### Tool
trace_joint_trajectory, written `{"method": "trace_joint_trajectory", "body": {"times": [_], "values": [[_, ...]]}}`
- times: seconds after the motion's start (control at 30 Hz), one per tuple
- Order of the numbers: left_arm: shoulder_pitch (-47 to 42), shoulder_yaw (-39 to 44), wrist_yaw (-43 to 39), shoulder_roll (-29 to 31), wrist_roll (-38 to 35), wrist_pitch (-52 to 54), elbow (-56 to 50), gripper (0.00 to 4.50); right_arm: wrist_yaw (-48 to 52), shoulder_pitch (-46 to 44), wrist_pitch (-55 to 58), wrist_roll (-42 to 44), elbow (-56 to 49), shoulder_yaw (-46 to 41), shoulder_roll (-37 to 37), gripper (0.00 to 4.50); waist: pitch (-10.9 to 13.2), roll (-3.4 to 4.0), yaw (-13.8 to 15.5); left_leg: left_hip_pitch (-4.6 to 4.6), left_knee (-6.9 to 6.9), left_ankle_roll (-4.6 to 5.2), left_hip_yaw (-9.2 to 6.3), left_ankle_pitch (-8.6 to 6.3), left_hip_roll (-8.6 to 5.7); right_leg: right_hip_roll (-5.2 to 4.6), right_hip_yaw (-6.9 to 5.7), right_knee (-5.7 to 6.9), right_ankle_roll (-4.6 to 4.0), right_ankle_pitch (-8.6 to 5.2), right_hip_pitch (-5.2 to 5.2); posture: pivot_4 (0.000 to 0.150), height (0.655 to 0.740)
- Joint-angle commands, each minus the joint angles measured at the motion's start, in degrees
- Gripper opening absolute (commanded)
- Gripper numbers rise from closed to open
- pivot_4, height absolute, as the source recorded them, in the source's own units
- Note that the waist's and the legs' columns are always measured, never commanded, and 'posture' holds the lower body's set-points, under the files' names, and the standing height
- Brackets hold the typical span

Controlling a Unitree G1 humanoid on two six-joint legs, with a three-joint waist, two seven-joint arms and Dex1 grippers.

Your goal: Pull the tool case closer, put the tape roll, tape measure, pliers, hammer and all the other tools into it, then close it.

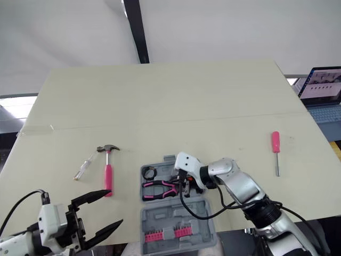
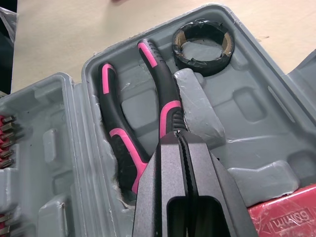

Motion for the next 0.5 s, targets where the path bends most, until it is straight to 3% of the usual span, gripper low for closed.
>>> {"method": "trace_joint_trajectory", "body": {"times": [0.03, 0.5], "values": [[1.0, 0.3, 0.3, -0.2, 0.3, -0.9, -1.3, 4.5, 0.0, 0.9, -1.0, -1.4, 1.3, 1.2, 0.1, 0.05, 0.0, 0.0, 0.0, 0.0, 0.0, 0.0, 0.0, 0.0, 0.0, 0.0, 0.0, 0.0, 0.0, 0.0, 0.0, 0.15, 0.74], [0.9, -0.1, 0.8, -0.1, 0.4, -0.8, -1.6, 4.5, 0.2, 1.5, -3.6, -8.0, 6.0, 6.1, -1.7, 0.05, -0.3, -0.22, 0.0, 0.15, -0.01, 0.0, -0.01, 0.0, 0.0, 0.0, 0.0, 0.0, 0.0, 0.0, 0.17, 0.15, 0.74]]}}
